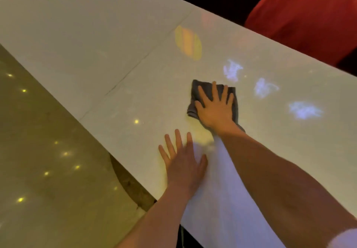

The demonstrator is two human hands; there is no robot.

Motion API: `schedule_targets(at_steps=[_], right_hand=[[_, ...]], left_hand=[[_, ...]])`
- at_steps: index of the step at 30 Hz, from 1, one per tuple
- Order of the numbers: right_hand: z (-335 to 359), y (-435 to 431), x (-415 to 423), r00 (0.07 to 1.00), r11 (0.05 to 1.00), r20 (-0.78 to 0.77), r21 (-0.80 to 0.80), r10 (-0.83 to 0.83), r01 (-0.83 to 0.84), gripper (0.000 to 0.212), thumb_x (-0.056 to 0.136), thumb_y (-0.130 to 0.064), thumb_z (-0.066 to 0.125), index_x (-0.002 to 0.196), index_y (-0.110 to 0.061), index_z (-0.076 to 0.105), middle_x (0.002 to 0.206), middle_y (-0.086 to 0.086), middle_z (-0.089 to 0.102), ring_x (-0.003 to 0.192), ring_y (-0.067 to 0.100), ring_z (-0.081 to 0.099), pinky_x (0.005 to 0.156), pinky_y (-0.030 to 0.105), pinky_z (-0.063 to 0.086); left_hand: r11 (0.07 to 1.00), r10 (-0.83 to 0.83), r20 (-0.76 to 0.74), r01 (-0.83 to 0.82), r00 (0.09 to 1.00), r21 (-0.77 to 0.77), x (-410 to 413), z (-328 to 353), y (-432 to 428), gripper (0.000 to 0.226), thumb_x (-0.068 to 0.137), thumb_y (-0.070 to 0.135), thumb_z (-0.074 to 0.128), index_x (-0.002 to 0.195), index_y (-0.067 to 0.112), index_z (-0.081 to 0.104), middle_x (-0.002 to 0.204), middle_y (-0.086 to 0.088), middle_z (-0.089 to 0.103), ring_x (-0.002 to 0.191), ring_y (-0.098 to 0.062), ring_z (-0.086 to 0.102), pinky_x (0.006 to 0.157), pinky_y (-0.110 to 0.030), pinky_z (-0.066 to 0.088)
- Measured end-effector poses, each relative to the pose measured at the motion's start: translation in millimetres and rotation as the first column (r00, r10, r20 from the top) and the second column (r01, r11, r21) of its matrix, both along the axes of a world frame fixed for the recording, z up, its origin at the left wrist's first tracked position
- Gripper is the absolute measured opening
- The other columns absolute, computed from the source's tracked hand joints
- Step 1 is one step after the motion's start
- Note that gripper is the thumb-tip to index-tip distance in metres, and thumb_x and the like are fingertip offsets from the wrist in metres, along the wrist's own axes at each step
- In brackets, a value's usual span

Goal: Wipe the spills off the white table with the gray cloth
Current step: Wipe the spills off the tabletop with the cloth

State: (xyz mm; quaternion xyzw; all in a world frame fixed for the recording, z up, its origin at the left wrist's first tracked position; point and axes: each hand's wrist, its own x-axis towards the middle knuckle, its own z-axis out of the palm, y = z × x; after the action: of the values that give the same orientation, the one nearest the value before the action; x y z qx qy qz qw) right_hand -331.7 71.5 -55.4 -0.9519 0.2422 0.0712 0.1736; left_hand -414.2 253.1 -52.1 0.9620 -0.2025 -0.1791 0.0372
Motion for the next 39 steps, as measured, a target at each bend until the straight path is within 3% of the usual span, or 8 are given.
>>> schedule_targets(at_steps=[3, 6, 12, 15, 20, 25, 34, 39], right_hand=[[1, 76, 10, 0.897, 0.897, 0.010, -0.001, 0.442, -0.442, 0.061, 0.097, -0.061, 0.018, 0.155, -0.046, 0.010, 0.168, 0.004, -0.006, 0.150, 0.042, -0.016, 0.119, 0.062, -0.009], [-1, 57, 13, 0.785, 0.789, 0.079, -0.065, 0.614, -0.611, 0.056, 0.100, -0.056, 0.022, 0.154, -0.046, 0.016, 0.168, 0.000, 0.005, 0.152, 0.038, -0.005, 0.121, 0.058, -0.003], [5, 0, 48, 0.998, 0.998, 0.009, -0.009, -0.066, 0.067, 0.061, 0.101, -0.055, 0.021, 0.158, -0.038, 0.006, 0.168, 0.007, -0.007, 0.151, 0.043, -0.011, 0.120, 0.061, -0.004], [5, 90, 37, 0.952, 0.953, 0.051, 0.027, 0.301, -0.303, 0.060, 0.099, -0.053, 0.027, 0.156, -0.041, 0.015, 0.168, 0.008, -0.002, 0.150, 0.045, -0.009, 0.119, 0.062, -0.009], [3, 114, 26, 0.539, 0.540, 0.020, -0.024, 0.842, -0.842, 0.055, 0.100, -0.057, 0.022, 0.154, -0.049, 0.014, 0.168, -0.004, -0.001, 0.152, 0.033, -0.012, 0.121, 0.055, -0.008], [-2, -14, 72, 0.979, 0.983, 0.102, -0.057, 0.179, -0.174, 0.056, 0.102, -0.054, 0.023, 0.156, -0.043, 0.014, 0.169, 0.002, 0.002, 0.153, 0.038, -0.004, 0.122, 0.056, -0.003], [3, -66, -45, 0.961, 0.959, 0.014, -0.062, -0.276, 0.277, 0.060, 0.102, -0.055, 0.019, 0.157, -0.038, 0.003, 0.169, 0.005, -0.004, 0.153, 0.037, -0.008, 0.122, 0.056, -0.001], [4, 38, -158, 0.977, 0.977, -0.025, -0.021, -0.212, 0.211, 0.063, 0.099, -0.057, 0.024, 0.157, -0.039, 0.008, 0.168, 0.007, 0.002, 0.152, 0.041, -0.002, 0.122, 0.055, -0.003]], left_hand=[[0.999, -0.034, 0.038, 0.032, 0.999, 0.032, -21, 5, -8, 0.080, 0.095, 0.060, 0.011, 0.145, 0.007, 0.042, 0.146, -0.024, 0.050, 0.140, -0.051, 0.034, 0.114, -0.072, 0.014], [1.000, 0.016, 0.054, -0.017, 0.998, 0.021, -23, 0, -11, 0.082, 0.095, 0.062, 0.010, 0.151, 0.006, 0.034, 0.150, -0.024, 0.044, 0.144, -0.051, 0.027, 0.116, -0.070, 0.007], [0.999, 0.046, 0.101, -0.046, 0.994, -0.005, -23, -8, -9, 0.082, 0.092, 0.062, 0.021, 0.158, 0.014, 0.010, 0.165, -0.022, 0.005, 0.150, -0.049, -0.001, 0.117, -0.069, 0.005], [0.998, -0.016, 0.105, 0.009, 0.994, 0.061, -21, -3, -8, 0.085, 0.083, 0.052, 0.037, 0.152, 0.003, 0.030, 0.157, -0.028, 0.029, 0.144, -0.054, 0.024, 0.113, -0.071, 0.020], [0.997, -0.038, 0.076, 0.033, 0.996, 0.076, -23, 1, -8, 0.087, 0.084, 0.055, 0.039, 0.153, 0.004, 0.024, 0.153, -0.028, 0.037, 0.140, -0.051, 0.033, 0.115, -0.067, 0.012], [0.998, 0.057, 0.115, -0.055, 0.992, -0.024, -22, -8, -12, 0.084, 0.089, 0.062, 0.036, 0.156, 0.014, 0.021, 0.164, -0.021, 0.016, 0.149, -0.048, 0.011, 0.115, -0.069, 0.014], [0.998, 0.016, 0.114, -0.010, 0.993, -0.054, -22, -19, -8, 0.084, 0.084, 0.061, 0.036, 0.152, 0.011, 0.035, 0.160, -0.025, 0.027, 0.147, -0.051, 0.017, 0.115, -0.070, 0.013], [0.998, 0.040, 0.013, -0.041, 0.999, 0.038, -24, -3, -13, 0.086, 0.089, 0.064, 0.038, 0.156, 0.012, 0.021, 0.163, -0.025, 0.014, 0.149, -0.051, 0.001, 0.116, -0.070, 0.001]])
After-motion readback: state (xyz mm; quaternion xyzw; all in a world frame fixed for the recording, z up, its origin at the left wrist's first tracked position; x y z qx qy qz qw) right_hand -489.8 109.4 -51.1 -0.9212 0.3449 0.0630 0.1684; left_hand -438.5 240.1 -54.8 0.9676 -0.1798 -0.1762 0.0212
